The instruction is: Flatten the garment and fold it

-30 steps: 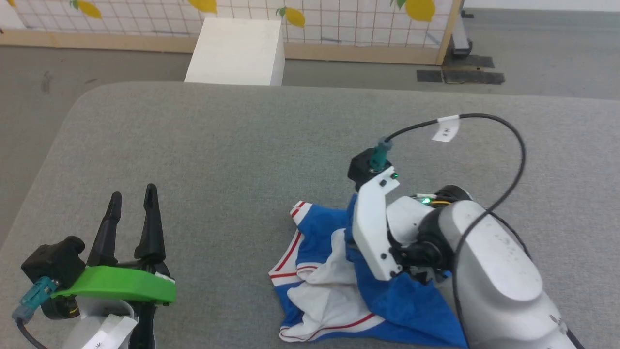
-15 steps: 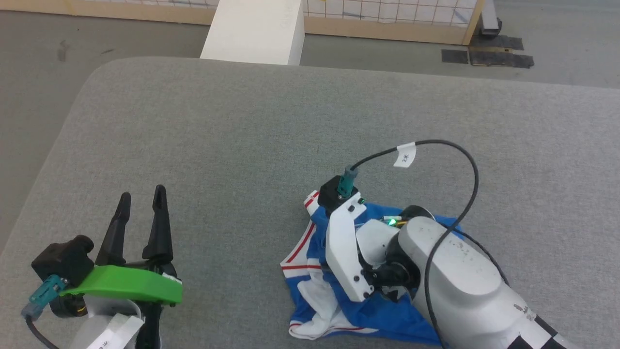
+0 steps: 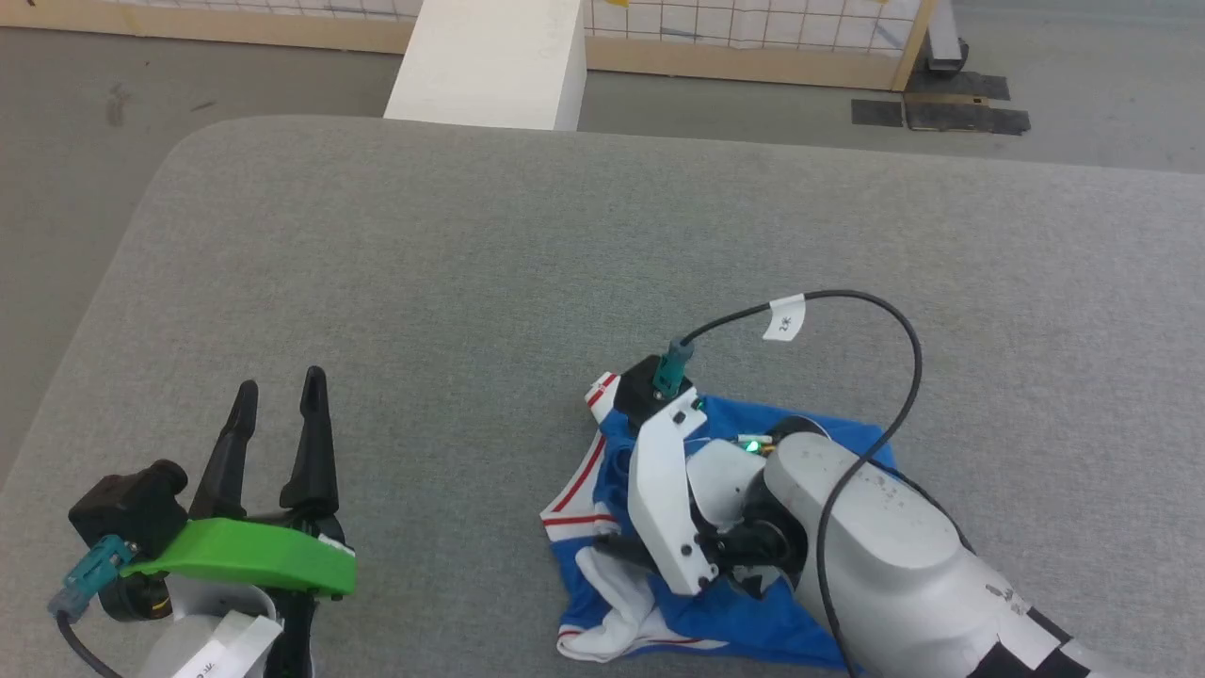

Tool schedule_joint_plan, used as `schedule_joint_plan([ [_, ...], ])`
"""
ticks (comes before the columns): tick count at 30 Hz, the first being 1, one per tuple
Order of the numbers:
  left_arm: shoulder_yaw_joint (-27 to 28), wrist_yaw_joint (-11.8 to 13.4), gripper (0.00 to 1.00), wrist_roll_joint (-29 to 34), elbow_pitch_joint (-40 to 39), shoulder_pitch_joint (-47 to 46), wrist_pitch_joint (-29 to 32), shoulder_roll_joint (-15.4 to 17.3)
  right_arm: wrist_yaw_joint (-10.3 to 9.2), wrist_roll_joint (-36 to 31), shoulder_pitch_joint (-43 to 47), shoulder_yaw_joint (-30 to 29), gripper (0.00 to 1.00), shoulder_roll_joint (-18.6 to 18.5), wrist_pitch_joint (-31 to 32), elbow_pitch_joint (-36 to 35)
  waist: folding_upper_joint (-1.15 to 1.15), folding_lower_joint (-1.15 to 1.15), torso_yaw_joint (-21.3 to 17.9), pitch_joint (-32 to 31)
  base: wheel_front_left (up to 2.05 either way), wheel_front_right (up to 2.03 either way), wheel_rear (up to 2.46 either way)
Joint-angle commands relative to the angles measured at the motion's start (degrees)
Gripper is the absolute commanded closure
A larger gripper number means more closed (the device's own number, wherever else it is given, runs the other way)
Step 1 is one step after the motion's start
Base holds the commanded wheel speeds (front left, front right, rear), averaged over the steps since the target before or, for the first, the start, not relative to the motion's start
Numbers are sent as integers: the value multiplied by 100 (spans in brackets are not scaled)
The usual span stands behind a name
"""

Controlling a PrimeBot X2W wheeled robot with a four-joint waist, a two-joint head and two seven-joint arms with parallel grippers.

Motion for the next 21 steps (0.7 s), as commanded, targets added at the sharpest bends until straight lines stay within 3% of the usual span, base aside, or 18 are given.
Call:
schedule_joint_plan([
  [1, -1, -1, 0, 10, 8, -82, -15, 43, -8, 104, -126, 48, 0, -12, -69, 15, 0, 0, -33, -27, 0, 0, 0],
  [7, -96, 66, 0, 189, 51, -30, 47, 165, -8, 587, -320, 127, 0, -12, -338, -171, 0, 0, -120, -177, 0, 0, 0],
  [21, -341, 246, 0, 676, 86, 227, 185, 503, -8, 1023, -667, -170, 0, -12, -1351, -184, 0, 0, -348, -490, 0, 0, 0],
])
